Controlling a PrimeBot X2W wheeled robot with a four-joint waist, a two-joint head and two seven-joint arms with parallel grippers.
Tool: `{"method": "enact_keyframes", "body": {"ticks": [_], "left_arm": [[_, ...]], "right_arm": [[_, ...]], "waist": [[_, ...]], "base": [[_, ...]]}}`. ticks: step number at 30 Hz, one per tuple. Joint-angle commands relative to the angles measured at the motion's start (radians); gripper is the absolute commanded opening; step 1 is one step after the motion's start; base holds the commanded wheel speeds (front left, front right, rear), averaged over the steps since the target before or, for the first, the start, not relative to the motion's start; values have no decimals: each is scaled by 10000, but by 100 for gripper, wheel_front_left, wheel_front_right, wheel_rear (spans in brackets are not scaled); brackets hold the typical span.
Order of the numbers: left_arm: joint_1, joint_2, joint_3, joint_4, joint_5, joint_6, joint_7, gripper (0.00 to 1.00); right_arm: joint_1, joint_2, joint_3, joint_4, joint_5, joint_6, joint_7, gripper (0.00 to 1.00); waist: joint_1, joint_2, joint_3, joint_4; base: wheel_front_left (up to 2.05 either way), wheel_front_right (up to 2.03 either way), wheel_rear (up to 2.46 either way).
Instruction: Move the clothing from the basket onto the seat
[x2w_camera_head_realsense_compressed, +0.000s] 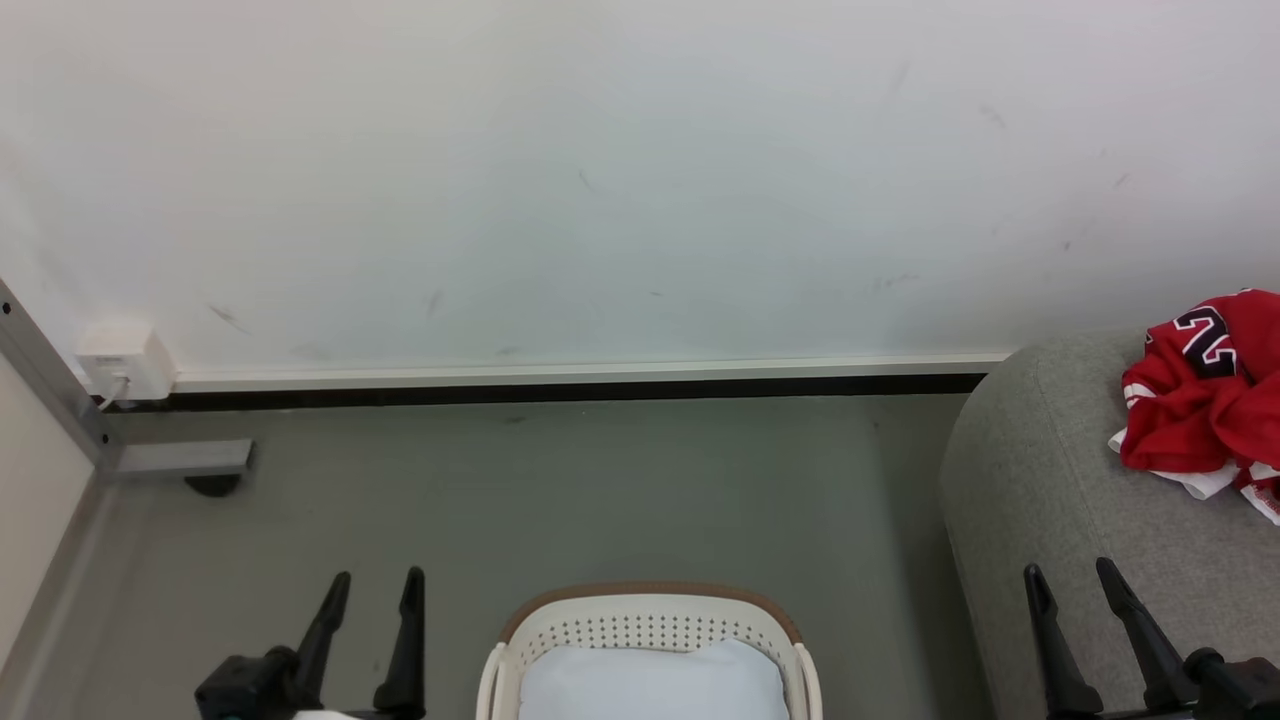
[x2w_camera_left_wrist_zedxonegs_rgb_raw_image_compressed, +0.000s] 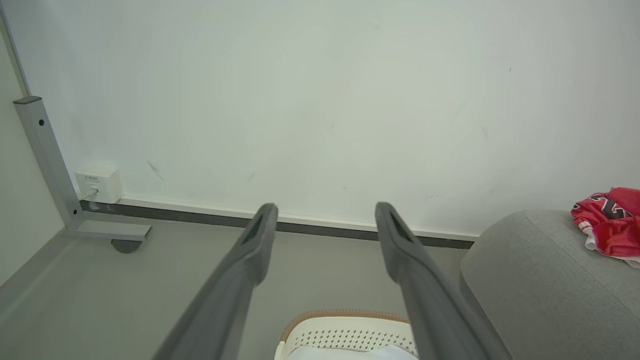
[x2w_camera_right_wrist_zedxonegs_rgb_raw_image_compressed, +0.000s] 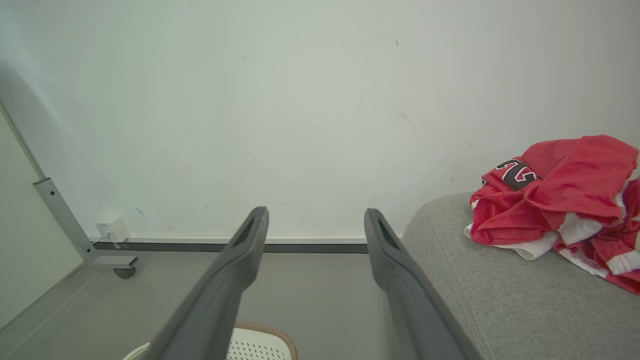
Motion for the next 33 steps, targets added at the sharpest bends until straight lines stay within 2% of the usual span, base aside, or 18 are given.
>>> {"method": "enact_keyframes", "body": {"ticks": [1,19,20,24,33], "left_arm": [[146,-43,68,64,203,-64,-8,100],[-25,-211,347,202,403,-241,-8,100],[28,-234,331,185,378,-221,0,0],[147,-291,347,466,215,-219,81,0],[28,-284,525,391,-1513,-223,562,0]], "right_arm": [[42,6,4,44,-87,-22,-25,100],[-11,152,-146,-43,-78,-22,-26,100],[-10,152,-113,-20,-119,0,0,0],[88,226,-78,204,30,0,61,0],[-35,327,-355,177,1569,-2,507,0]], "waist": [[1,0,-11,-19],[1,0,0,76],[1,0,0,75],[1,0,3,79],[1,0,25,75]], "base": [[0,0,0],[0,0,0],[0,0,0],[0,0,0],[0,0,0]]}}
